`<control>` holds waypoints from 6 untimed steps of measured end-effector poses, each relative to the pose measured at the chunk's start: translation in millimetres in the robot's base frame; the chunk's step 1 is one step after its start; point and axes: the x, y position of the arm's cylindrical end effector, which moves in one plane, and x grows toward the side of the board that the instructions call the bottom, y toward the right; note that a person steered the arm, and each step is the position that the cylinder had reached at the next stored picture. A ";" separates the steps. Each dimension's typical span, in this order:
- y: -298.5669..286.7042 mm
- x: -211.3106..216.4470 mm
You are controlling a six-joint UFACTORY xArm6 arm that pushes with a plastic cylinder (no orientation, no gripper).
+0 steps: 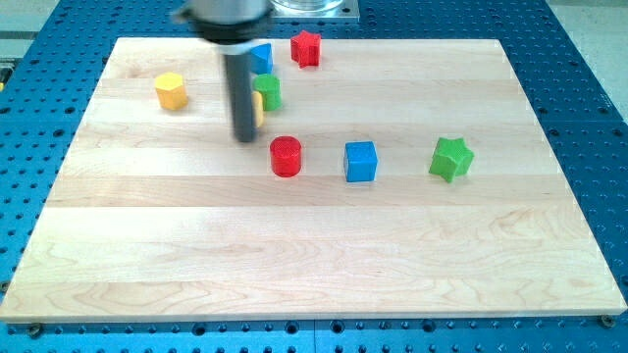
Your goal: Push the heart into the hexagon
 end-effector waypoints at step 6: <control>-27.0 -45.3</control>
